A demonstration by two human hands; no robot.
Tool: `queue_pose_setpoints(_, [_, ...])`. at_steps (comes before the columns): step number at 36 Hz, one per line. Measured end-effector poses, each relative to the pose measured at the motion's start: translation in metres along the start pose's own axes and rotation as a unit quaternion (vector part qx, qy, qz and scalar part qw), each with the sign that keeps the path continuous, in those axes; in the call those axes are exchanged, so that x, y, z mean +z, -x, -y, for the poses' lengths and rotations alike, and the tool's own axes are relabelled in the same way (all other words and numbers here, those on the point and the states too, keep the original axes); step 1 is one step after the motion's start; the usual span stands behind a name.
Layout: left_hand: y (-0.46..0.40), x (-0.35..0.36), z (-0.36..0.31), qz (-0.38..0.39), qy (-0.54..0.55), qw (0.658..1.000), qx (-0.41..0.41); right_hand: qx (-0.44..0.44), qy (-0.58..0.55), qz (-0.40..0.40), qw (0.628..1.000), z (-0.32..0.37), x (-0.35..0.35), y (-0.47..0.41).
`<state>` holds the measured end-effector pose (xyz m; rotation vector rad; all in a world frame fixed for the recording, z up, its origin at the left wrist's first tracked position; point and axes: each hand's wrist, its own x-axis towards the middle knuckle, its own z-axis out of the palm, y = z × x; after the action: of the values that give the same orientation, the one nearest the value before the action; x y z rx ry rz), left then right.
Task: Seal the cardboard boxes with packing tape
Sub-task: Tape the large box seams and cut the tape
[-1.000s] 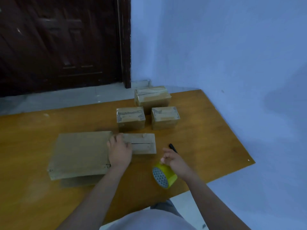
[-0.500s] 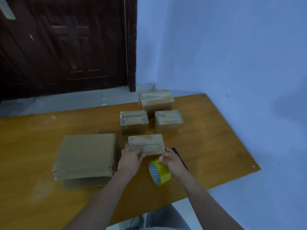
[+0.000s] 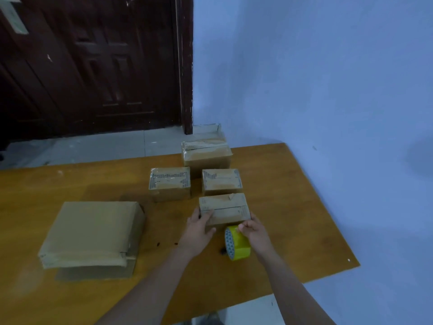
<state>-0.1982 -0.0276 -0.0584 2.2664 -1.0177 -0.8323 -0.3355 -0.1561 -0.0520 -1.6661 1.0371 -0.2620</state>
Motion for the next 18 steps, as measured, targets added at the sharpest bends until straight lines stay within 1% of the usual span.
queue_pose_setpoints(2, [-0.004, 0.0, -0.011, 0.003, 0.066, 0.998, -0.01, -0.015, 0.02, 0.005, 1.0, 0.0, -0.011, -0.007])
queue_pose_setpoints(5, [-0.008, 0.0, -0.021, 0.007, 0.118, 0.993, -0.013, -0.04, 0.103, -0.004, 0.994, -0.002, -0.021, -0.011])
queue_pose_setpoints(7, [-0.009, 0.0, -0.019, 0.003, 0.124, 0.992, -0.015, -0.072, 0.135, -0.036, 0.988, -0.001, -0.022, -0.007])
queue_pose_setpoints(9, [-0.005, -0.002, -0.013, -0.013, 0.108, 0.994, -0.013, -0.096, 0.141, -0.075, 0.983, 0.005, -0.022, 0.003])
queue_pose_setpoints(10, [-0.002, -0.004, -0.01, -0.021, 0.09, 0.996, -0.009, -0.1, 0.135, -0.084, 0.982, 0.008, -0.022, 0.007])
queue_pose_setpoints(11, [0.002, -0.008, -0.006, -0.032, 0.07, 0.997, -0.005, -0.106, 0.132, -0.076, 0.983, 0.011, -0.022, 0.012])
queue_pose_setpoints(13, [0.011, -0.019, 0.005, -0.063, 0.031, 0.998, -0.004, -0.109, 0.123, -0.02, 0.986, 0.018, -0.018, 0.02])
queue_pose_setpoints(15, [0.021, -0.035, 0.02, -0.102, 0.003, 0.995, -0.017, -0.086, 0.092, 0.051, 0.991, 0.03, -0.01, 0.027])
queue_pose_setpoints(16, [0.027, -0.044, 0.028, -0.123, -0.008, 0.992, -0.028, -0.072, 0.076, 0.084, 0.991, 0.037, -0.002, 0.03])
queue_pose_setpoints(18, [0.04, -0.066, 0.047, -0.162, -0.026, 0.985, -0.06, -0.05, 0.079, 0.153, 0.984, 0.051, 0.02, 0.033])
